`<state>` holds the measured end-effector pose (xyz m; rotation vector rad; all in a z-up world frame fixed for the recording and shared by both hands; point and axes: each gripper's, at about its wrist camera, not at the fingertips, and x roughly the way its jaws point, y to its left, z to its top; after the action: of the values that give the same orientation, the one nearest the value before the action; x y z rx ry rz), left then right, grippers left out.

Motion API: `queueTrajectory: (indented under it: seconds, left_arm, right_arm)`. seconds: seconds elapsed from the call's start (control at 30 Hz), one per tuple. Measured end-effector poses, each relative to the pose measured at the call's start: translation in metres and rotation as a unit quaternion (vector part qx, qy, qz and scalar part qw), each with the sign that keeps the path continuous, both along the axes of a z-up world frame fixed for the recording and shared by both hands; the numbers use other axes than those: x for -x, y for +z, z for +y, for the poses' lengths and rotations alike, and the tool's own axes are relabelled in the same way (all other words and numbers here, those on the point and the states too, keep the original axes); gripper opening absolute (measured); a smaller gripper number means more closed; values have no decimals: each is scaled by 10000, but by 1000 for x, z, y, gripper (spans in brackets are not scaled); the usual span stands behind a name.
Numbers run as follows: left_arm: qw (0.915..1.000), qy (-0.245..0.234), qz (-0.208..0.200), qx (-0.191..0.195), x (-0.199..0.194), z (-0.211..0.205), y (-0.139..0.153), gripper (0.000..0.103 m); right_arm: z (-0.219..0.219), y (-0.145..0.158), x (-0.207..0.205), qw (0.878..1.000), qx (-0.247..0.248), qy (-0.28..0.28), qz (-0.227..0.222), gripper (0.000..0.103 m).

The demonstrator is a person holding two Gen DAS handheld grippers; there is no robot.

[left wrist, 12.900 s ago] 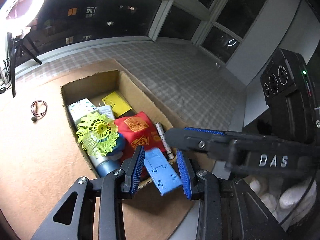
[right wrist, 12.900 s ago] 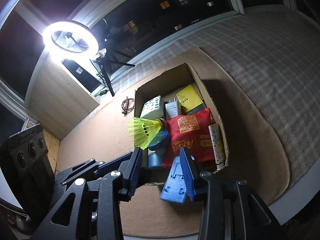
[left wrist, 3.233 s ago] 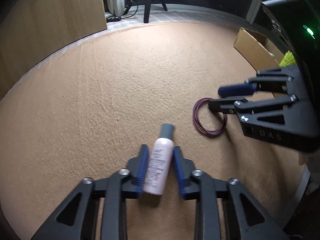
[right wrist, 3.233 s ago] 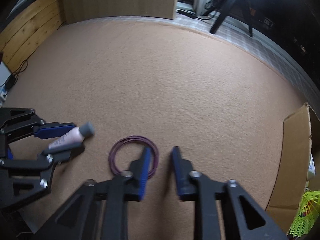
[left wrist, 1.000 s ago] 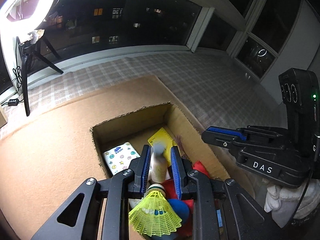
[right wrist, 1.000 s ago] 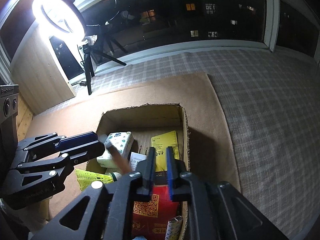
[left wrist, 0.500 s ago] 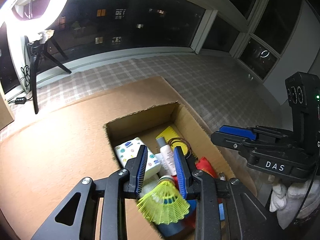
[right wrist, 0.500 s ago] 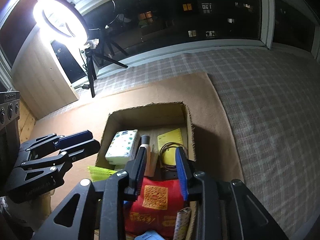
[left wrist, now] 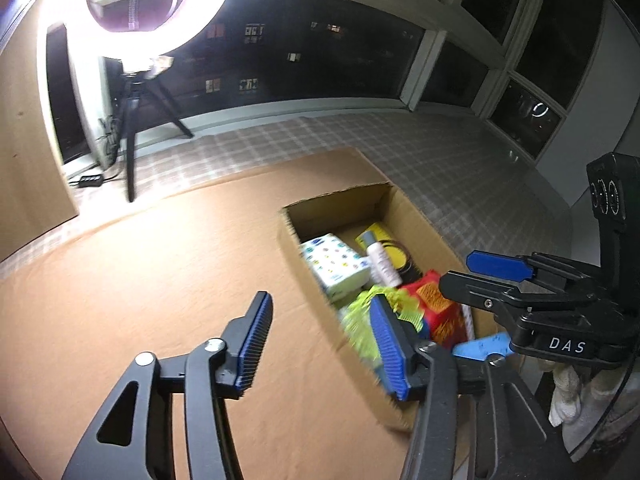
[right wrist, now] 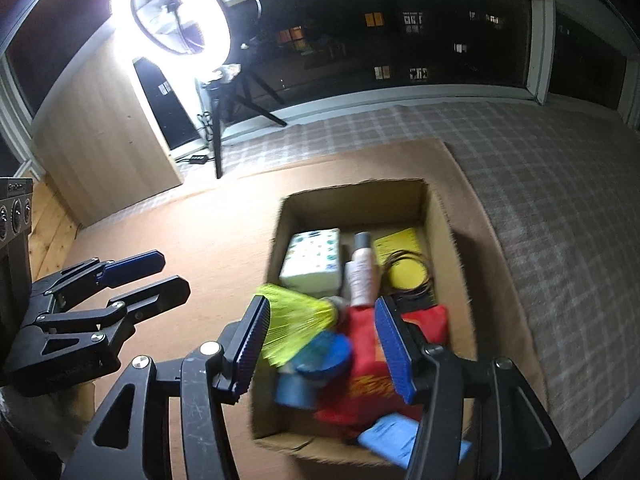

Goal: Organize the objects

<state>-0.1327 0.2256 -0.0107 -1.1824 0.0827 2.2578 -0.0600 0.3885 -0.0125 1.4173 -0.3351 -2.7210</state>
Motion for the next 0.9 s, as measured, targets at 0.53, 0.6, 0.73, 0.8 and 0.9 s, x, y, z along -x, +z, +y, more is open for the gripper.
queueTrajectory:
  seconds: [0.53, 0.6, 0.73, 0.8, 0.9]
  left_arm:
    - [9973, 725, 122, 23, -59, -130, 23, 83]
    - [9963, 841, 151, 61, -67, -147, 26, 84]
    - [9945, 1018, 214, 120, -79, -172, 33, 85]
    - [9934, 1105, 271, 160, -85, -182, 37, 87]
    - [9907, 1277, 386, 277, -93, -192, 42, 90]
  right_arm:
    - [-105, 23, -44, 9986, -338, 261, 312, 67]
    - [-118, 25, -49, 9983, -366, 307, 348, 70]
    - [-137, 26, -51, 9983, -291, 365, 363, 70]
    - [-145, 26, -52, 9983, -254, 370, 372, 71]
    - [-155, 28, -54, 9983, -244, 330, 405, 71]
